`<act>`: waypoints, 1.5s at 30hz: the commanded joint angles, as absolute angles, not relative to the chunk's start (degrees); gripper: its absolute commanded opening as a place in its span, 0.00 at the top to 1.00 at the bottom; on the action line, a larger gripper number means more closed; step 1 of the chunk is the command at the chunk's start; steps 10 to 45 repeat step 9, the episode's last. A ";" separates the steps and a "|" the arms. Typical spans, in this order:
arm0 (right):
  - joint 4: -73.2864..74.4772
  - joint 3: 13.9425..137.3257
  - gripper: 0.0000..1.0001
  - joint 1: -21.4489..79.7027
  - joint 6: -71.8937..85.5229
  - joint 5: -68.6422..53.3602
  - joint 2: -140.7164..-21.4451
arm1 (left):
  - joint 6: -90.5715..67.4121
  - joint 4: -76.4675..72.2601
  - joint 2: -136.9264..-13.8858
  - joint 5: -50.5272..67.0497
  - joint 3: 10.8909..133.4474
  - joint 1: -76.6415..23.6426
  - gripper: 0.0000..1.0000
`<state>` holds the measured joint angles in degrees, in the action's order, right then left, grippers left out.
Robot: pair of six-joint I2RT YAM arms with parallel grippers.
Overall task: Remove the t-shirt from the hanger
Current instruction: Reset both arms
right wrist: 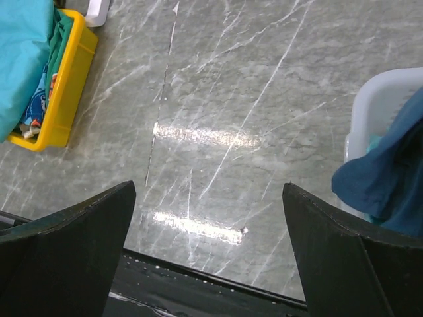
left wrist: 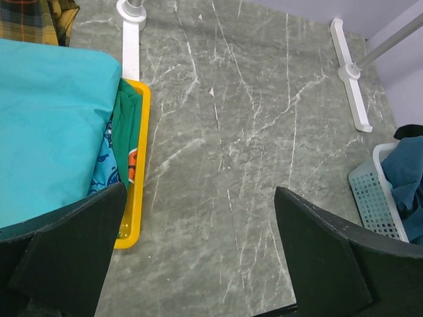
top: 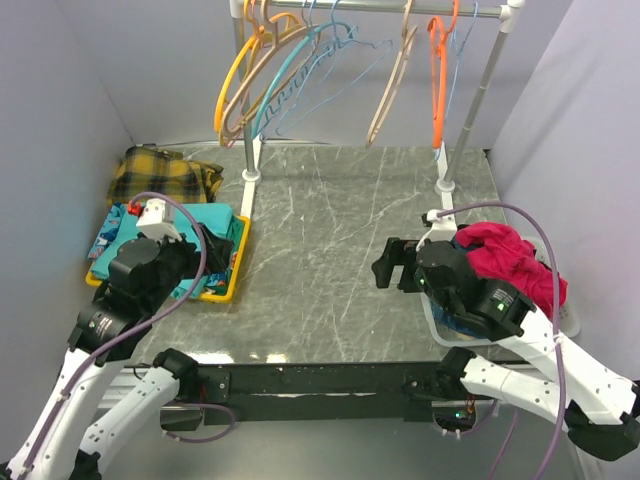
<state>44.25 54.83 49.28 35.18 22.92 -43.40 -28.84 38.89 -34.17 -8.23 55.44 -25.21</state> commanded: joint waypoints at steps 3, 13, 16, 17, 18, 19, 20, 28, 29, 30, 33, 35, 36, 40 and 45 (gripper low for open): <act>47.89 58.36 0.00 49.75 36.74 25.75 -40.17 | -30.59 39.90 -33.39 -8.96 55.19 -25.31 0.01; 48.52 56.78 0.00 49.75 38.50 25.05 -36.30 | -29.62 40.52 -33.23 -8.97 56.07 -25.31 0.01; 48.52 56.78 0.00 49.75 38.50 25.05 -36.30 | -29.62 40.52 -33.23 -8.97 56.07 -25.31 0.01; 48.52 56.78 0.00 49.75 38.50 25.05 -36.30 | -29.62 40.52 -33.23 -8.97 56.07 -25.31 0.01; 48.52 56.78 0.00 49.75 38.50 25.05 -36.30 | -29.62 40.52 -33.23 -8.97 56.07 -25.31 0.01; 48.52 56.78 0.00 49.75 38.50 25.05 -36.30 | -29.62 40.52 -33.23 -8.97 56.07 -25.31 0.01; 48.52 56.78 0.00 49.75 38.50 25.05 -36.30 | -29.62 40.52 -33.23 -8.97 56.07 -25.31 0.01; 48.52 56.78 0.00 49.75 38.50 25.05 -36.30 | -29.62 40.52 -33.23 -8.97 56.07 -25.31 0.01; 48.52 56.78 0.00 49.75 38.50 25.05 -36.30 | -29.62 40.52 -33.23 -8.97 56.07 -25.31 0.01; 48.52 56.78 0.00 49.75 38.50 25.05 -36.30 | -29.62 40.52 -33.23 -8.97 56.07 -25.31 0.01; 48.52 56.78 0.00 49.75 38.50 25.05 -36.30 | -29.62 40.52 -33.23 -8.97 56.07 -25.31 0.01; 48.52 56.78 0.00 49.75 38.50 25.05 -36.30 | -29.62 40.52 -33.23 -8.97 56.07 -25.31 0.01; 48.52 56.78 0.00 49.75 38.50 25.05 -36.30 | -29.62 40.52 -33.23 -8.97 56.07 -25.31 0.01; 48.52 56.78 0.00 49.75 38.50 25.05 -36.30 | -29.62 40.52 -33.23 -8.97 56.07 -25.31 0.01; 48.52 56.78 0.00 49.75 38.50 25.05 -36.30 | -29.62 40.52 -33.23 -8.97 56.07 -25.31 0.01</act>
